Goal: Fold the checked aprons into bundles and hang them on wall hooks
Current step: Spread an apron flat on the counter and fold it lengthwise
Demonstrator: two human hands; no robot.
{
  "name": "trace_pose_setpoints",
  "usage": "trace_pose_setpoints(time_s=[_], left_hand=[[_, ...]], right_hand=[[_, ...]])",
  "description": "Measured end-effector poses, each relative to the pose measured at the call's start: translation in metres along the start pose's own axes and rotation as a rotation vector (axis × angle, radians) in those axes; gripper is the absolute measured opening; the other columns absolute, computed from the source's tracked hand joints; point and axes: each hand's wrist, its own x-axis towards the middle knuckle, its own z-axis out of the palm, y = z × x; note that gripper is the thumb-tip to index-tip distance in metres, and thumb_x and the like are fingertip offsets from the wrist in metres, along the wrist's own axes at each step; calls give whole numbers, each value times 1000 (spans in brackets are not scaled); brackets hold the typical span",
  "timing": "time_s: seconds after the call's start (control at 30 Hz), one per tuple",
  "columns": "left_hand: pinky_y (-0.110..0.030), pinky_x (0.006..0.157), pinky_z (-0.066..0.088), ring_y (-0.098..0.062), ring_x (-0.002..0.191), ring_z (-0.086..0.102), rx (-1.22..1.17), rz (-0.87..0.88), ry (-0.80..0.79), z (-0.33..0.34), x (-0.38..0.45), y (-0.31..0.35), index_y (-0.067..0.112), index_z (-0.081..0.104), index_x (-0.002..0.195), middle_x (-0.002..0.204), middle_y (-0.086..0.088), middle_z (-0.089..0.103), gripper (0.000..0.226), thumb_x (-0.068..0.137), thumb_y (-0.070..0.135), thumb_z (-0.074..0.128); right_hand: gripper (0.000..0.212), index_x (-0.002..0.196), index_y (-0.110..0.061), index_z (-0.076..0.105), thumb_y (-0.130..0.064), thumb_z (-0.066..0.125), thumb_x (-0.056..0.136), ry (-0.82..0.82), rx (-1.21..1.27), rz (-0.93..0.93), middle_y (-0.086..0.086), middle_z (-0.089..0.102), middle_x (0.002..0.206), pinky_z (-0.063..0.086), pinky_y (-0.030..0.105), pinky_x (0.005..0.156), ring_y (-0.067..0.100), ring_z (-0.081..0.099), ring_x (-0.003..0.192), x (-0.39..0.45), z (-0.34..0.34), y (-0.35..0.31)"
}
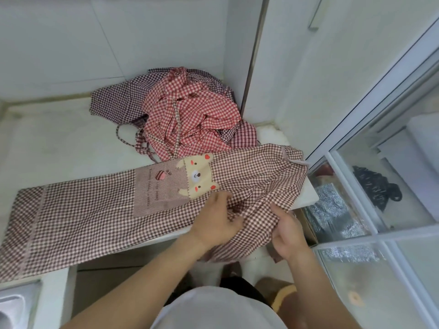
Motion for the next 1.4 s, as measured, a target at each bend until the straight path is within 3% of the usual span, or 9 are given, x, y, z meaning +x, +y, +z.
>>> trace_pose_setpoints(time_s=[0.2, 0.43, 0.6, 0.7, 0.9, 1.07, 1.13, 1.2, 1.4], left_hand=[[-42, 99, 47, -19, 113, 49, 162, 95, -168, 32, -1, 23, 20, 42, 126, 122, 0, 48, 74, 73, 68, 59], [-25, 65, 50, -10, 69, 55, -113, -67, 49, 32, 15, 33, 17, 57, 84, 76, 6, 58, 8, 91, 16, 60], [-18, 59, 37, -8, 68, 50, -205, -182, 99, 20, 27, 29, 19, 54, 75, 75, 4, 58, 17, 88, 18, 64], [-20, 60, 37, -8, 69, 50, -263, -282, 12, 16, 36, 22, 21, 51, 75, 77, 5, 56, 20, 86, 18, 68], [-27, 87, 50, -14, 99, 59, -330, -388, -141, 8, 45, 17, 22, 57, 108, 106, 3, 61, 44, 74, 24, 85], [-27, 80, 49, -11, 86, 62, -291, -303, -220, -9, 59, 16, 21, 73, 88, 92, 5, 69, 12, 84, 32, 76], [-26, 69, 44, -13, 79, 60, -198, -302, -168, -14, 65, 13, 15, 67, 80, 85, 0, 67, 17, 93, 25, 64], [-31, 71, 43, -20, 77, 56, -135, -330, -121, -16, 70, 8, 11, 57, 73, 80, -6, 61, 26, 96, 21, 52], [-28, 73, 47, -17, 89, 63, -145, -340, -188, -11, 75, 3, 13, 66, 88, 92, 2, 67, 41, 82, 54, 71]], right_hand=[[27, 116, -3, 65, -15, 58, 93, -81, 48, 34, 14, 72, 112, 54, 42, 88, 28, 66, 103, -10, 18, -19], [19, 85, -7, 64, -11, 47, 93, -258, 73, 138, 9, 70, 87, 52, 35, 81, 21, 67, 79, -12, 19, -39], [33, 110, -8, 65, -35, 68, 89, -9, -183, 67, 13, 74, 103, 54, 46, 92, 28, 70, 100, 4, 10, -54], [46, 118, -6, 57, -24, 79, 82, 63, -275, -10, 14, 69, 114, 57, 46, 88, 28, 68, 102, 15, 11, -56], [89, 148, -23, 34, -14, 81, 73, 116, -1044, -706, 14, 21, 151, 30, 45, 112, 27, 30, 133, 38, 9, -51], [37, 107, -31, 74, -32, 79, 70, -133, -1768, -905, 1, 48, 144, -8, 53, 118, 30, 30, 141, 84, 7, -65], [25, 99, -26, 74, -41, 72, 80, -332, -1736, -783, -6, 67, 115, 20, 54, 115, 21, 55, 117, 97, 6, -78], [16, 92, -19, 72, -34, 68, 90, -451, -1612, -641, -4, 71, 93, 44, 37, 89, 15, 62, 87, 102, 9, -93], [38, 74, -22, 59, -38, 43, 104, -506, -1794, -515, -4, 63, 80, 41, 34, 73, 14, 57, 75, 128, 25, -111]])
